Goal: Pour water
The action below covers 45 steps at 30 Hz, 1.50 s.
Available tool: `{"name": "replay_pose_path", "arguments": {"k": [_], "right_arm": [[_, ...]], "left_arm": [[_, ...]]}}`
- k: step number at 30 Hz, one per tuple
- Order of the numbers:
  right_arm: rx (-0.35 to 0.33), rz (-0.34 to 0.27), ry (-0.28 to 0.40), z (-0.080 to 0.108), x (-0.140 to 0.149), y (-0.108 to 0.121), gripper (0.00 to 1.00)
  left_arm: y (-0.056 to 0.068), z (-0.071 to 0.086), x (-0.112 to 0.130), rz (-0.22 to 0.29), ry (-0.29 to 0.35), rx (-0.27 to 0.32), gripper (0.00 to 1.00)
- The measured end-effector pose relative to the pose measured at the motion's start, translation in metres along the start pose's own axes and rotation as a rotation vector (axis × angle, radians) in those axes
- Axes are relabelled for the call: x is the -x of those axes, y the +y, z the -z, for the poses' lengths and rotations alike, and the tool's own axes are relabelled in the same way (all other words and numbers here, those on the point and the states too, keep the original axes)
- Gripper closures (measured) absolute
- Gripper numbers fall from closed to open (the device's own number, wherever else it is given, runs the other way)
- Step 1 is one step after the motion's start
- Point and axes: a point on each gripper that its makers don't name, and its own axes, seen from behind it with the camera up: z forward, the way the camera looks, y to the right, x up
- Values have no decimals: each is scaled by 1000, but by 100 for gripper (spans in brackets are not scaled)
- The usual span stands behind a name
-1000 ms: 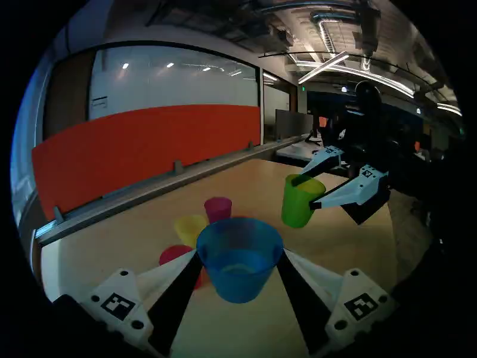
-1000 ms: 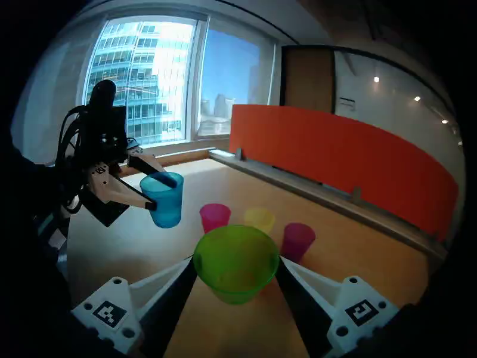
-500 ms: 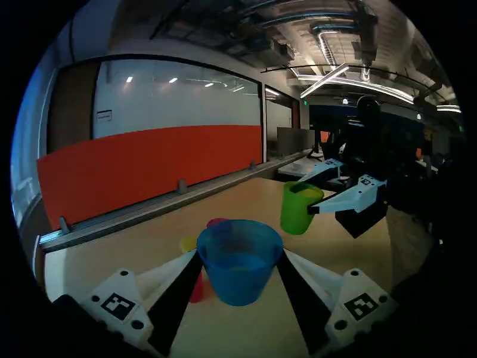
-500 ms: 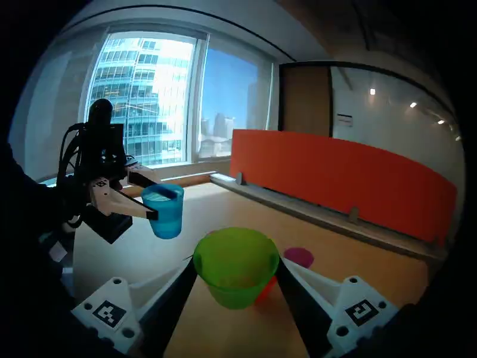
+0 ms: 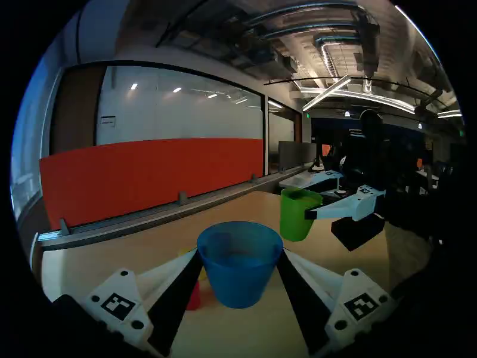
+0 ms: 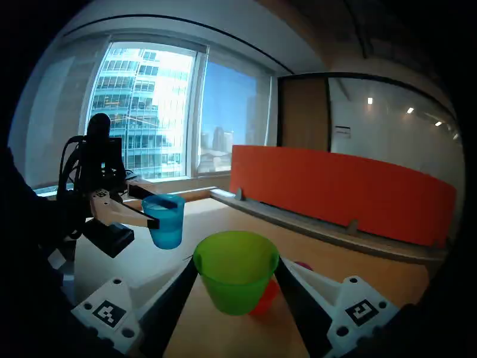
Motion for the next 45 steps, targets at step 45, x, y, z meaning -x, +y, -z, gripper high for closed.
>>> {"name": "replay_pose_path", "arguments": {"k": [45], "right_arm": [[-78, -28, 37, -16, -1, -22, 8]], "left_arm": [[-14, -8, -48, -265, 73, -95, 15]]}}
